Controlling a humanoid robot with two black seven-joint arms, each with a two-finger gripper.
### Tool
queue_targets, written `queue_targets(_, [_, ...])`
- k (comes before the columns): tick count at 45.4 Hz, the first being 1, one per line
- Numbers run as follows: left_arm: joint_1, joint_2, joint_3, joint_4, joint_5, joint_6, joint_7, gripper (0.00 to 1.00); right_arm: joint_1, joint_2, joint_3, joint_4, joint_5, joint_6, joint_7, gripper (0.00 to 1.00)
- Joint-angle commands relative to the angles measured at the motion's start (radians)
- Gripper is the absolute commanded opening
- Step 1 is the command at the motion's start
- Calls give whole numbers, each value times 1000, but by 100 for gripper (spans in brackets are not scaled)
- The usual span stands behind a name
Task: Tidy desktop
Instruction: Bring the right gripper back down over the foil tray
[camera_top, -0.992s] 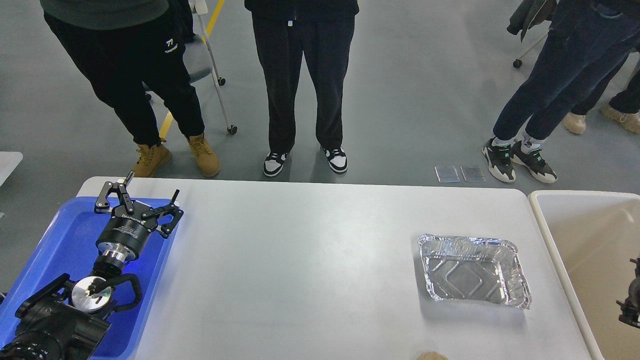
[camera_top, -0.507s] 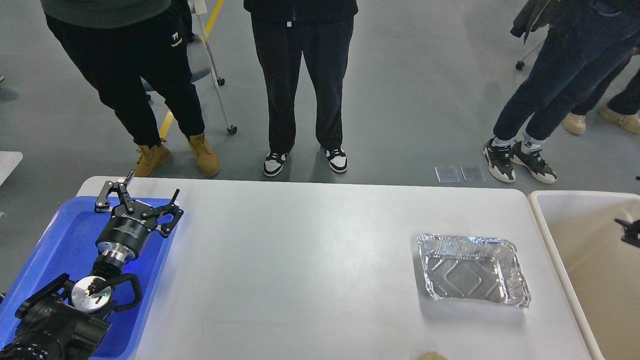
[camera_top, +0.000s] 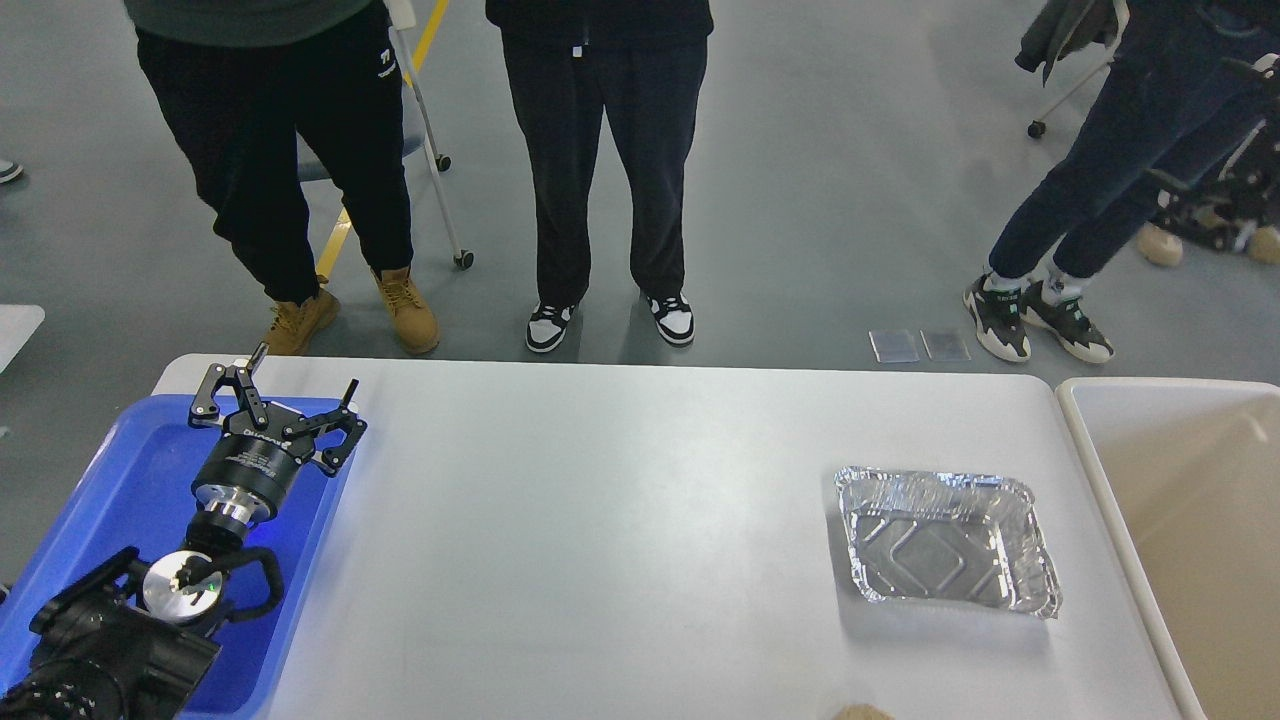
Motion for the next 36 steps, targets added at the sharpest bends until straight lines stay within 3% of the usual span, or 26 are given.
queue_targets(1, [0, 0, 0, 0, 0, 0, 0, 100, 338, -101, -275, 234, -99, 49, -11, 99])
queue_targets(8, [0, 0, 1, 0, 1, 0, 1, 100, 688, -78, -649, 286, -160, 82, -34, 99])
queue_targets(15, [0, 0, 0, 0, 1, 0, 1, 100, 978, 89, -1020, 289, -215, 162, -35, 99])
queue_targets(22, [1, 0, 0, 0, 1, 0, 1, 100, 1115, 225, -1224, 364, -381, 220, -34, 100])
queue_targets(27, [1, 0, 0, 0, 1, 0, 1, 100, 1182, 291, -1368, 511, -534, 224, -34, 100])
queue_targets(36, [1, 0, 0, 0, 0, 0, 1, 100, 1285, 409, -1568, 688, -570, 219, -34, 100])
